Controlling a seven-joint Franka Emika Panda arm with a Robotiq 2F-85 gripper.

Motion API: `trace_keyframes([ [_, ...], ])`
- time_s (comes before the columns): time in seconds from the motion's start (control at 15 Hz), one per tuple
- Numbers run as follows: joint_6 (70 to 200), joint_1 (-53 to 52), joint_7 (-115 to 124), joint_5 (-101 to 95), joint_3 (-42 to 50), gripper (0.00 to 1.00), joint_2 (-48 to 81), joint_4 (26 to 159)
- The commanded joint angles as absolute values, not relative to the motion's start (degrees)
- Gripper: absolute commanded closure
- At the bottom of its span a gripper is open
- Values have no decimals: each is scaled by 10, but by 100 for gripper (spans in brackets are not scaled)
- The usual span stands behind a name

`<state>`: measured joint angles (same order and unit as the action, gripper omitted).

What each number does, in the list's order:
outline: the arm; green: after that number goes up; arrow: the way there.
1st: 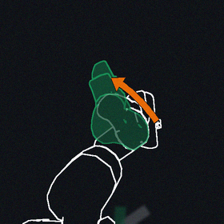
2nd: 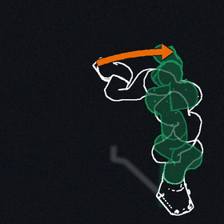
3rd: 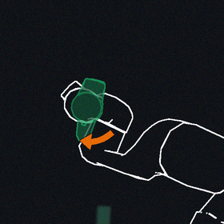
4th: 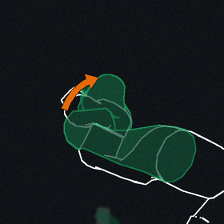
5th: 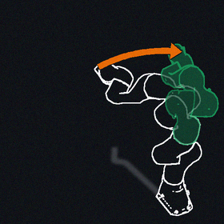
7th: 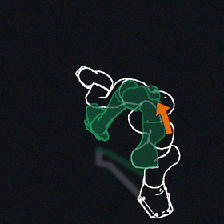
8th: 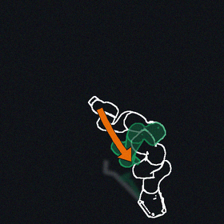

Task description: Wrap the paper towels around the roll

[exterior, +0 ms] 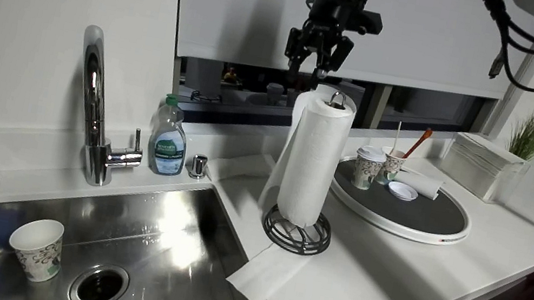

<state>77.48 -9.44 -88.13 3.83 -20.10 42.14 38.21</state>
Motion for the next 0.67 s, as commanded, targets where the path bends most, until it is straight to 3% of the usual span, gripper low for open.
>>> trace_keyframes([
  [0.0, 767, -80, -898, 58, -215, 6, 396, 359],
  [0.07, 772, -76, -899, 63, -218, 0, 389, 352],
  [0.6, 887, -23, -785, 80, -189, 1, 371, 352],
])
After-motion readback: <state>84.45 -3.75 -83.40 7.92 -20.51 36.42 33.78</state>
